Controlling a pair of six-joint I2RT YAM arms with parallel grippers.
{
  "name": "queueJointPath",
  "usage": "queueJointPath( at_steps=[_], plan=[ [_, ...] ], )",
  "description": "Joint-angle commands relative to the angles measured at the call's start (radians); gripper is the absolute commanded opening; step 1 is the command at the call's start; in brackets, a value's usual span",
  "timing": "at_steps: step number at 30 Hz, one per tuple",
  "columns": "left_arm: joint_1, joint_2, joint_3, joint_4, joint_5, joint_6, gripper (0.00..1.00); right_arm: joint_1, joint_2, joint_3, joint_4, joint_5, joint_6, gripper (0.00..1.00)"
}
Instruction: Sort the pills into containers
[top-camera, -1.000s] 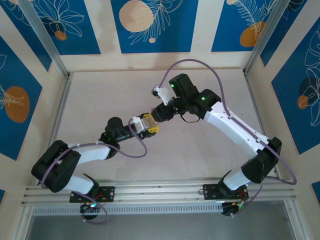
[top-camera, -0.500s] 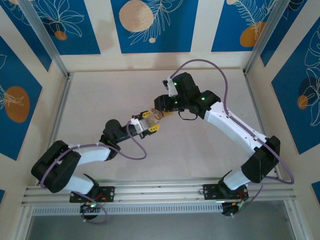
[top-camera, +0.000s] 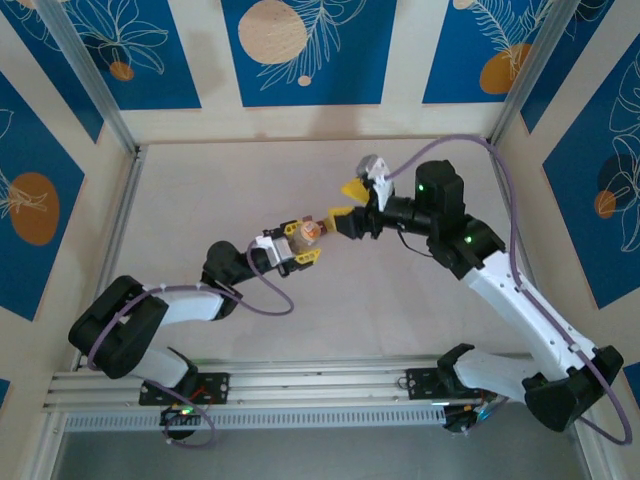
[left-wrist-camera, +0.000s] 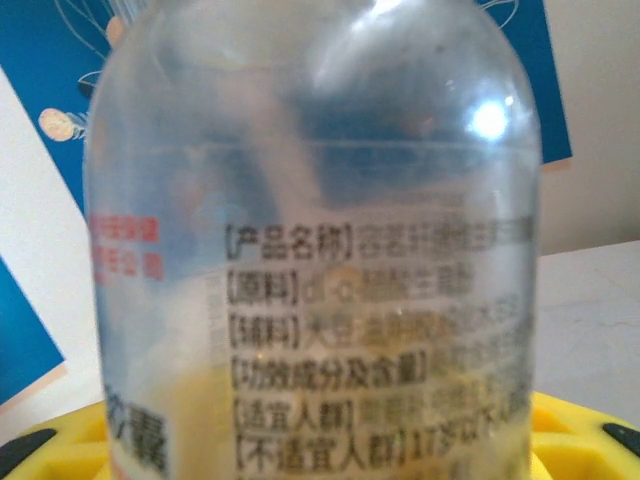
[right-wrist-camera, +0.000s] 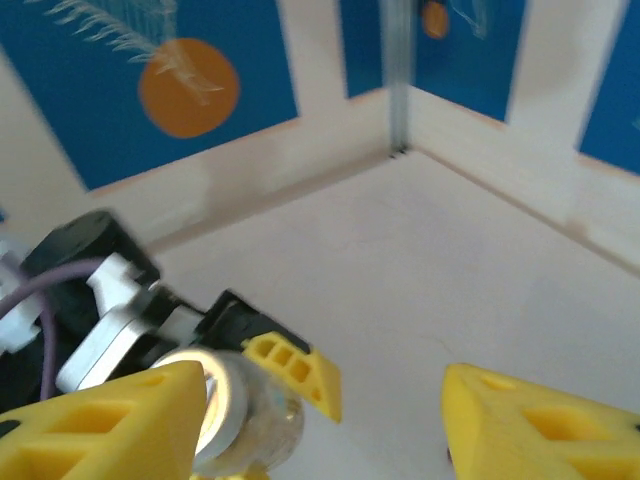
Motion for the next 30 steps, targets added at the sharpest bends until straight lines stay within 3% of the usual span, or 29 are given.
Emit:
queueJointPath(
  at_steps=[1, 6, 12, 23, 30],
  plan=[
    [0.015, -0.001, 0.037, 0.062, 0.142, -0.081, 0.00, -0.002, -0.023, -0.065, 0.097, -0.279, -0.325, 0.66],
    [0.014, 0.001, 0.058, 0.063, 0.261, -0.133, 0.00, 0.003, 0.021, -0.050, 0.037, -0.434, -0.517, 0.67],
    [0.014, 0.010, 0.061, 0.062, 0.280, -0.145, 0.00, 0.009, 0.140, 0.084, -0.163, -0.554, -0.637, 0.67],
    [0.014, 0.027, 0.084, 0.063, 0.310, -0.162, 0.00, 0.037, 0.241, 0.162, -0.269, -0.568, -0.703, 0.64],
    [0.015, 0.037, 0.089, 0.063, 0.318, -0.167, 0.00, 0.044, 0.275, 0.181, -0.282, -0.570, -0.710, 0.56]
  ],
)
